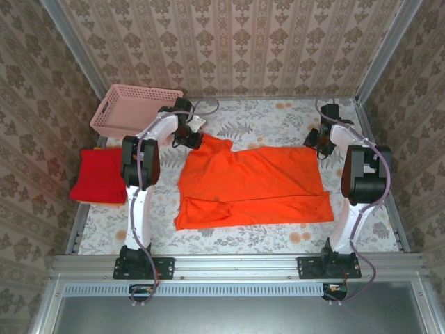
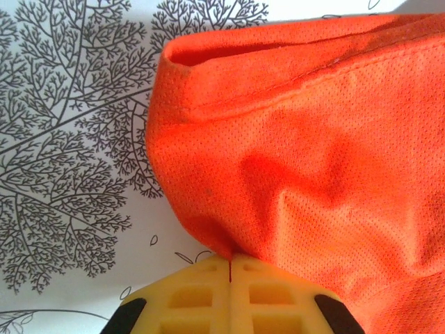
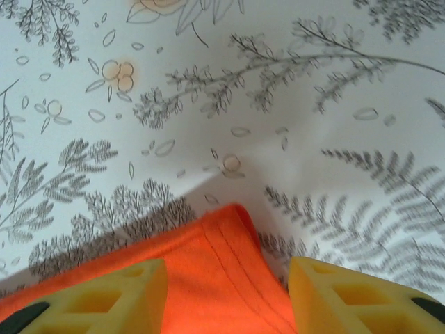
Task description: Fold and stack the t-shirts
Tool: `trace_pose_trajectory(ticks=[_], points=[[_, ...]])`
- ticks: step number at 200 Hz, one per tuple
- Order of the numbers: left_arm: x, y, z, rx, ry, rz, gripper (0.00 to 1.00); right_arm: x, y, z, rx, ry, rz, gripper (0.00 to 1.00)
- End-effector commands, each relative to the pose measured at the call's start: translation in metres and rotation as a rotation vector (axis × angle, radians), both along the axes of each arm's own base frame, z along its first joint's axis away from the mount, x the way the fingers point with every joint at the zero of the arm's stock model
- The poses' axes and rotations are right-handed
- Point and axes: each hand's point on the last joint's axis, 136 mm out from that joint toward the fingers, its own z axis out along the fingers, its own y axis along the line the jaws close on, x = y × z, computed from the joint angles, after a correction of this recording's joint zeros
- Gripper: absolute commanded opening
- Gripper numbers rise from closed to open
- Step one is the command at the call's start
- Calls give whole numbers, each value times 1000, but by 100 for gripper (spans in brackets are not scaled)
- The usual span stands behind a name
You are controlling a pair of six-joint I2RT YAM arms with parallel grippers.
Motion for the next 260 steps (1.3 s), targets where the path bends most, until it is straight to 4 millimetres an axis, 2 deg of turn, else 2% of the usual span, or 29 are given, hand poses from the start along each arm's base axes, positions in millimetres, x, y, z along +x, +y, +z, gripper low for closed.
trace_pose_trajectory(ticks=[1,54,81,108,137,183,226,260], points=[[0,-3,22,-36,-30,2,0,1,1,-9,1,62,32,48],[0,-1,21,-37,-28,2,0,14,0,-25,3,103,64,40],[1,0,22,-40,-30,6,0,17,0,-29,0,116,80,23],[1,0,26,-44,-40,5,0,17,1,-22,-2,100,96,0],[4,0,37,-57,-70,7,0,21,3,-3,-13,34,129,0],[2,2,76,-109,-160,4,0,18,9,31,-14,-107,156,0],[-13,2,110,-204,-193,-29,0,-3,11,51,-24,-159,153,0],[-41,-1,118,-250,-184,-82,0,-33,14,65,-24,-194,140,0]])
